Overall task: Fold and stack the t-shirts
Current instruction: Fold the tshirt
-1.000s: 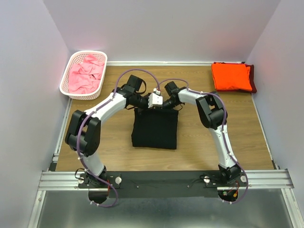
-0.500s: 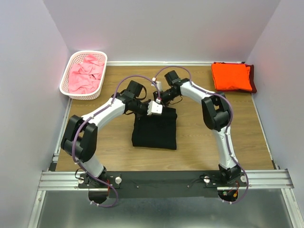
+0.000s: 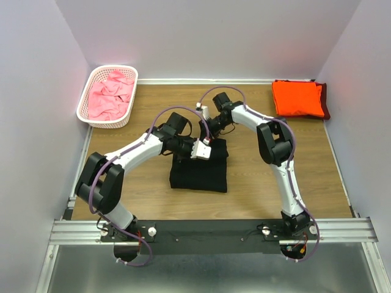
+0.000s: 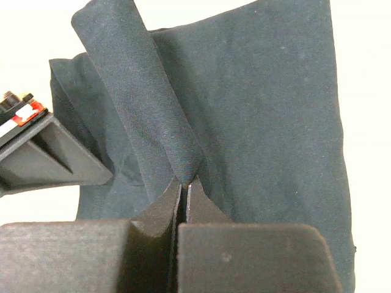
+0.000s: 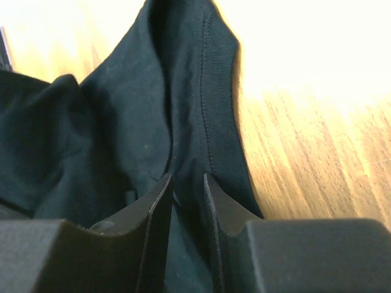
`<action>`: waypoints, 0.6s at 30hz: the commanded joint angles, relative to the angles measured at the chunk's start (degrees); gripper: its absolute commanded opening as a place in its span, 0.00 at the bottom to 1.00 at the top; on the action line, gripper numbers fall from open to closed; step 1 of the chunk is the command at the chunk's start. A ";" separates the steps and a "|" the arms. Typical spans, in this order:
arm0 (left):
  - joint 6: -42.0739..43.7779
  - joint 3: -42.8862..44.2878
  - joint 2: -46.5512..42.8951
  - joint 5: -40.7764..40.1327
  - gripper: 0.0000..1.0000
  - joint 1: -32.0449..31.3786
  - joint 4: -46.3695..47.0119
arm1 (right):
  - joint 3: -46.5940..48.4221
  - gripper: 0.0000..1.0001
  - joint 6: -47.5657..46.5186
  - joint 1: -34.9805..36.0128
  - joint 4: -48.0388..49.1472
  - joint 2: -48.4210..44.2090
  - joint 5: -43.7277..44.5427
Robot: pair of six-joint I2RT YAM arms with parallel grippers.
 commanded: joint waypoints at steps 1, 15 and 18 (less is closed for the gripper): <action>1.15 2.68 -2.36 -1.53 0.00 -0.31 0.02 | -1.79 0.34 -3.30 0.09 -2.77 3.18 0.41; 1.06 14.99 7.91 -3.03 0.00 5.13 2.66 | -6.54 0.31 -5.58 0.09 -3.74 2.30 -3.64; 1.67 13.77 9.06 -3.20 0.00 5.22 4.58 | -6.28 0.31 -5.76 0.09 -3.82 2.12 -3.38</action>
